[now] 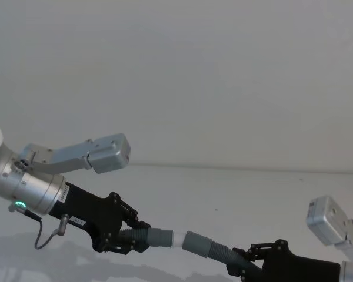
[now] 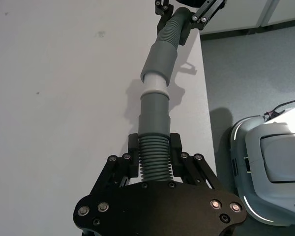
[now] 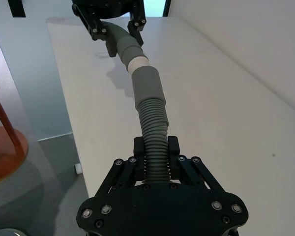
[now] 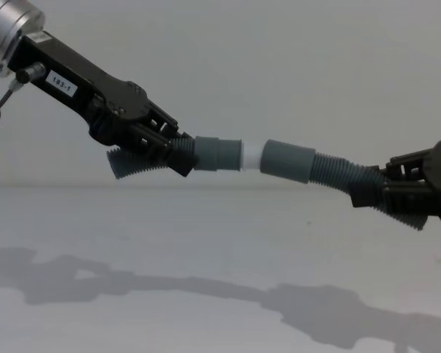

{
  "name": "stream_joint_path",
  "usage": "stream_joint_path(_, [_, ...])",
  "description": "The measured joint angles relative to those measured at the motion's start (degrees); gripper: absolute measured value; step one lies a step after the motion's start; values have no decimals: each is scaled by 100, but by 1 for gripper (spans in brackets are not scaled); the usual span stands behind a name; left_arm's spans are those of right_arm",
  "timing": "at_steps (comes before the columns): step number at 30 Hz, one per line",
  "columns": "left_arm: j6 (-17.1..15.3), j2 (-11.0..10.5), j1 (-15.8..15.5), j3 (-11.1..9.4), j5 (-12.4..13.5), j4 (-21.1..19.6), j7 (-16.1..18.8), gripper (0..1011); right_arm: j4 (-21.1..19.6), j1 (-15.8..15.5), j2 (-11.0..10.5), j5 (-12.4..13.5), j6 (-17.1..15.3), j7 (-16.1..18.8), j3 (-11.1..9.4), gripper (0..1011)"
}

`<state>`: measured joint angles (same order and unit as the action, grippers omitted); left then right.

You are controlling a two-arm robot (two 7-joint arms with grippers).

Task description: Use both hands to pick up one end of the pipe from the table, align the ends, and insert them.

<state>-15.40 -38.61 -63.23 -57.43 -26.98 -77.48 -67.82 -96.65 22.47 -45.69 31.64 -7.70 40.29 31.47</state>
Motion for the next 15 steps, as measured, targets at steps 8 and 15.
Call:
stream_joint_path(8, [18, 22, -27, -18, 19, 29, -37, 329, -5, -37, -31, -174, 313, 60, -7, 251])
stream_joint_path(15, [37, 46, -60, -47, 25, 63, -85, 329, 1, -55, -57, -294, 546, 148, -16, 251])
